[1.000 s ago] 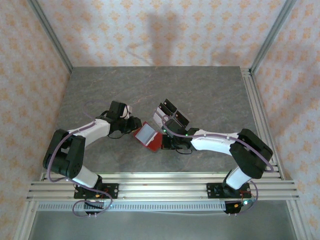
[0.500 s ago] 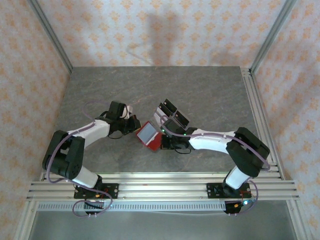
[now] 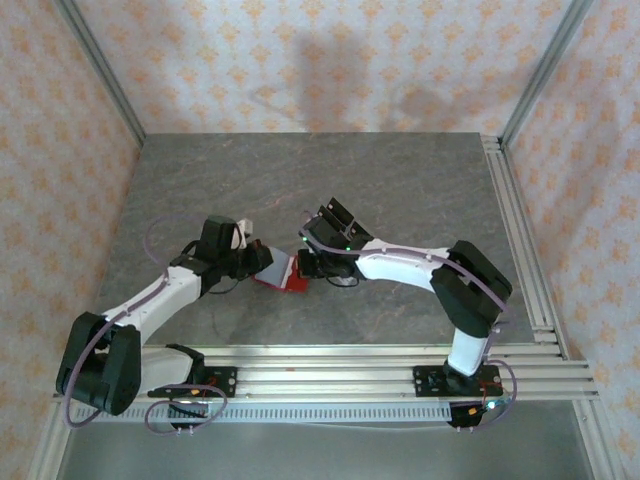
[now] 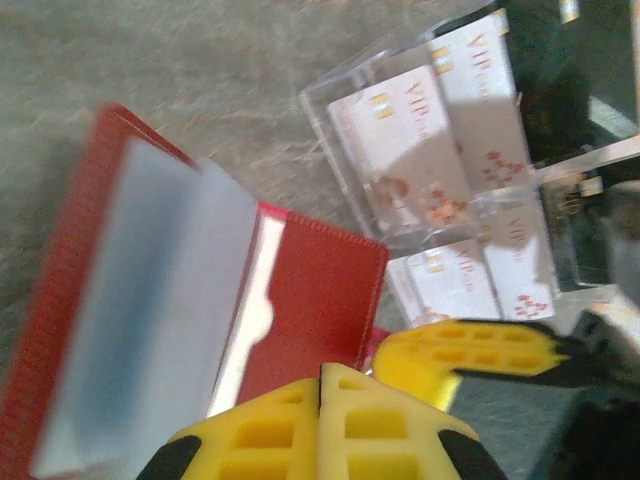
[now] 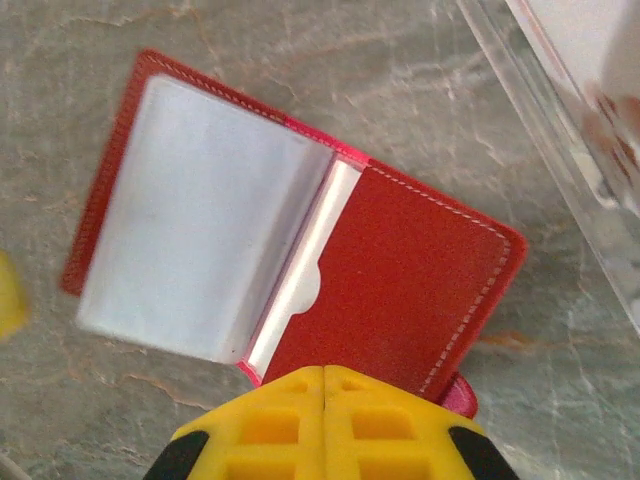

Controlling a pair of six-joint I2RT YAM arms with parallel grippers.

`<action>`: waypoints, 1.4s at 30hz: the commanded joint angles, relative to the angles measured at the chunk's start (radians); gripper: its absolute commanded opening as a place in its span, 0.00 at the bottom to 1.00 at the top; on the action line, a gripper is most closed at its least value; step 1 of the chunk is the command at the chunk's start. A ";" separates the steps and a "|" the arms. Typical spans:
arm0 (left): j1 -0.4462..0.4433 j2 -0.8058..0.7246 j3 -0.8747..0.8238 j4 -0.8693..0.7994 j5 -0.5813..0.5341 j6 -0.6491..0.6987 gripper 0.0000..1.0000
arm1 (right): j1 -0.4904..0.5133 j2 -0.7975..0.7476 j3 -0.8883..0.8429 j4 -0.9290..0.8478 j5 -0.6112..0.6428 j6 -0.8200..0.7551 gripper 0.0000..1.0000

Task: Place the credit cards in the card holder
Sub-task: Rotate the card holder at the bottom-center of the table.

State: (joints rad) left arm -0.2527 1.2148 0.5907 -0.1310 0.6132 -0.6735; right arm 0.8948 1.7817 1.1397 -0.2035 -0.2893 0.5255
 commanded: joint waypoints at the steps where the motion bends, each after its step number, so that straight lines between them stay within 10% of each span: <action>1: 0.004 -0.009 -0.038 0.020 -0.034 -0.036 0.00 | -0.011 0.013 0.030 -0.047 -0.001 -0.030 0.02; 6: 0.006 -0.056 -0.011 -0.074 -0.140 -0.002 0.05 | -0.023 -0.008 0.005 -0.048 0.006 -0.029 0.00; 8: 0.006 -0.070 0.021 -0.131 -0.211 0.014 0.34 | -0.026 -0.011 -0.013 -0.045 0.010 -0.024 0.00; 13: 0.009 -0.011 0.116 -0.249 -0.343 0.045 0.67 | -0.027 0.005 -0.063 -0.029 0.009 -0.008 0.00; 25: 0.035 0.218 0.174 -0.209 -0.378 0.105 0.72 | -0.039 0.017 -0.121 0.000 -0.003 -0.008 0.00; 31: 0.036 0.181 0.180 -0.216 -0.369 0.095 0.72 | -0.040 -0.083 -0.102 -0.046 -0.035 -0.012 0.24; 42: 0.049 0.138 0.208 -0.273 -0.406 0.095 0.76 | -0.019 -0.099 0.016 -0.107 -0.091 -0.018 0.16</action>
State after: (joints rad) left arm -0.2176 1.3655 0.7715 -0.3569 0.2497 -0.5995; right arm 0.8631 1.6604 1.1084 -0.2722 -0.3645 0.5152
